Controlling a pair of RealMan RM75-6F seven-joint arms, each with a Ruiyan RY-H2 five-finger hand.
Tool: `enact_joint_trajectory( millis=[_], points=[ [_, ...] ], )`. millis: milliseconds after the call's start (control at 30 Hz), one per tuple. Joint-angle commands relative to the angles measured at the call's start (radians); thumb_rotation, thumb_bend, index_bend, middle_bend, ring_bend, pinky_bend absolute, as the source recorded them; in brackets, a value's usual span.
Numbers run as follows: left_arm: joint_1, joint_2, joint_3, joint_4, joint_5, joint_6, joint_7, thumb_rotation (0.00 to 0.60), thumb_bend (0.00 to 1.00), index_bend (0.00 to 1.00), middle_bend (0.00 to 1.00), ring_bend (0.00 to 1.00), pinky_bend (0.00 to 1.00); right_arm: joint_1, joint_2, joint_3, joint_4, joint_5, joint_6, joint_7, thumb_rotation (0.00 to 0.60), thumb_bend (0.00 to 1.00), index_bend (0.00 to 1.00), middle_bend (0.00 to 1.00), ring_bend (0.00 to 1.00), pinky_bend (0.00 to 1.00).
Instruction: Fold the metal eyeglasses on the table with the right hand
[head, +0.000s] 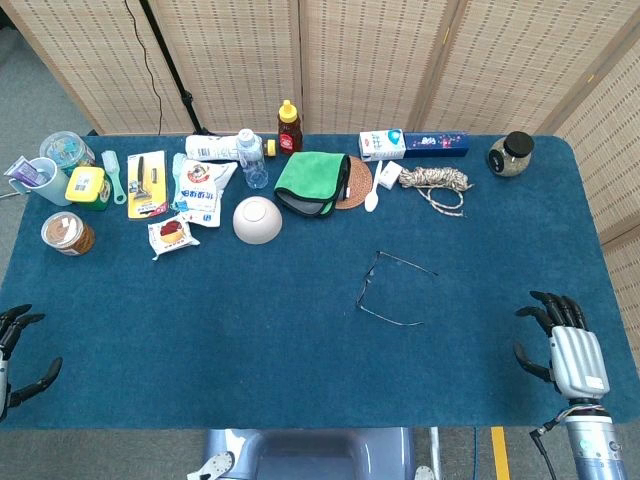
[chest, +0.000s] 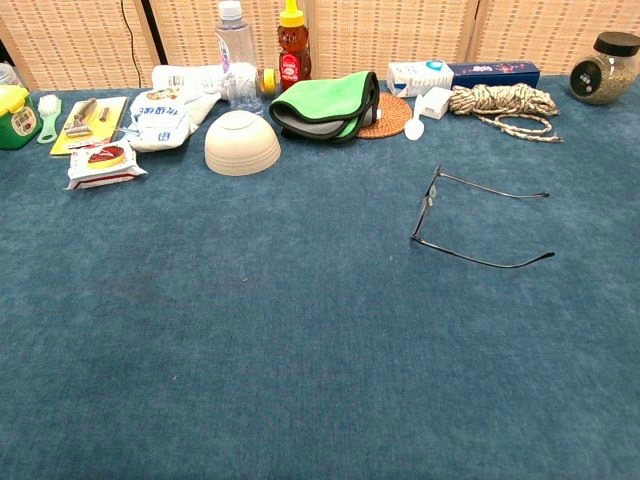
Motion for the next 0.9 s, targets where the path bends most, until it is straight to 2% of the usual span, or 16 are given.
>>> enact_joint_trajectory(
  millis=[33,900],
  points=[
    [0.000,-0.001,0.001,0.001,-0.001,-0.002,0.001,0.534,0.26,0.26,0.19,0.15,0.00,0.001,-0.001,0.000,0.001,0.002,-0.002,0.001,0.600,0.39,0.33,0.15,0.12,0.07],
    [-0.008,0.002,-0.012,-0.009,0.001,0.004,0.011,0.534,0.26,0.26,0.19,0.15,0.00,0.017,-0.004,0.007,0.001,-0.002,-0.018,0.009,0.600,0.39,0.30,0.15,0.12,0.09]
  ],
)
